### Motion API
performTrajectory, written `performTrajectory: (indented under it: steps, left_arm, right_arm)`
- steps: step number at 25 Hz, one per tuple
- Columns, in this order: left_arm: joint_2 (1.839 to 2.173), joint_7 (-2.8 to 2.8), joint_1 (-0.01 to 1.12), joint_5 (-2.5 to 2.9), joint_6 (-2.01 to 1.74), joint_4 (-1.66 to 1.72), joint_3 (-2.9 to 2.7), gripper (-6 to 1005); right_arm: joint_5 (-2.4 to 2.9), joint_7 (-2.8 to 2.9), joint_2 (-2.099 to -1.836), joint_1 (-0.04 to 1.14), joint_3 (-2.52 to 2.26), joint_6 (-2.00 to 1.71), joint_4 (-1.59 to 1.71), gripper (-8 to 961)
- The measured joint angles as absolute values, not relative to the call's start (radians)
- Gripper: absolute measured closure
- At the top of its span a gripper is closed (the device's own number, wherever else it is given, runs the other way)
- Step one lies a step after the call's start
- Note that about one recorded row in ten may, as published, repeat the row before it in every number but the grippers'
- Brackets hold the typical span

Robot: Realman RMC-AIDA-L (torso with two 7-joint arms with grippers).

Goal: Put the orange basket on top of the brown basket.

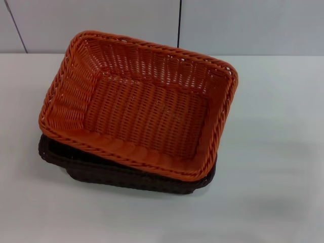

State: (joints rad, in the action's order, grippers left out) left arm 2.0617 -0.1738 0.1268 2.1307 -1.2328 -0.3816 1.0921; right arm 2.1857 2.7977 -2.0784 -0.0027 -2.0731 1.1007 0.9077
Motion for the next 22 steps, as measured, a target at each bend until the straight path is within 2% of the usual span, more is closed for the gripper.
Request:
performTrajectory:
  steps: [22]
  left_arm:
    - [2.062, -0.173, 0.123, 2.131, -1.232, -0.363, 1.087, 302]
  right_arm:
    - [2.186, 2.798, -2.079, -0.001, -2.108, 1.105, 0.892, 358]
